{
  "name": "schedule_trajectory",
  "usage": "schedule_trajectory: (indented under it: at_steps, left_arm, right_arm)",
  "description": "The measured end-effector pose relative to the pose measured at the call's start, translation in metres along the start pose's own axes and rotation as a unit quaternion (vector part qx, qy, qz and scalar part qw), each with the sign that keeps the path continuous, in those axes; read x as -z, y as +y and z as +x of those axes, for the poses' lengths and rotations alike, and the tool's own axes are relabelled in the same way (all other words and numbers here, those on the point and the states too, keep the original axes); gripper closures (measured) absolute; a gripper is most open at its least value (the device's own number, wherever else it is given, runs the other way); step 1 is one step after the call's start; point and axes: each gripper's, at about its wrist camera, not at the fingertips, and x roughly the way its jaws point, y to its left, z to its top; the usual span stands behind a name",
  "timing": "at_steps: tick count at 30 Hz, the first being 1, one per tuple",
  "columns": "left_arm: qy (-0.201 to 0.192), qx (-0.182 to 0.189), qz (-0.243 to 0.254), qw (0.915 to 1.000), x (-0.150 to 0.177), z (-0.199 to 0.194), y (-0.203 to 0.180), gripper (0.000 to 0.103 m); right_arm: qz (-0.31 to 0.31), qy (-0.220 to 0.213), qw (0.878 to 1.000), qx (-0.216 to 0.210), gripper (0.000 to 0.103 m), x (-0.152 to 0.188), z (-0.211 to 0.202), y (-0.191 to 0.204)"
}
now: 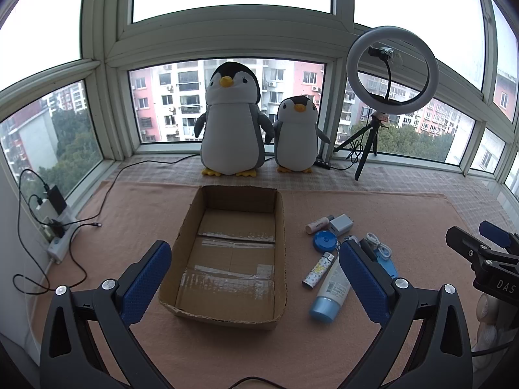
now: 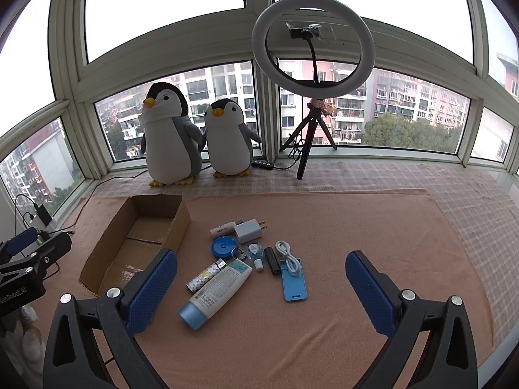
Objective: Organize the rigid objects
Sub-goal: 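Move the right tool toward the white-and-blue lotion tube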
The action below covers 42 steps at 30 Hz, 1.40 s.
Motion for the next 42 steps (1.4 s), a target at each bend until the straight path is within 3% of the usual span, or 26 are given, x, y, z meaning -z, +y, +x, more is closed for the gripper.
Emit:
schedule_trajectory:
  at_steps: [42]
  left_arm:
    - [0.011,-0.007,0.003,0.9999,0.006,0.013,0.008,0.000]
  right_arm:
    - [0.006,0.020,1.000,-0.002,0.000,0.001,0.008,0.002]
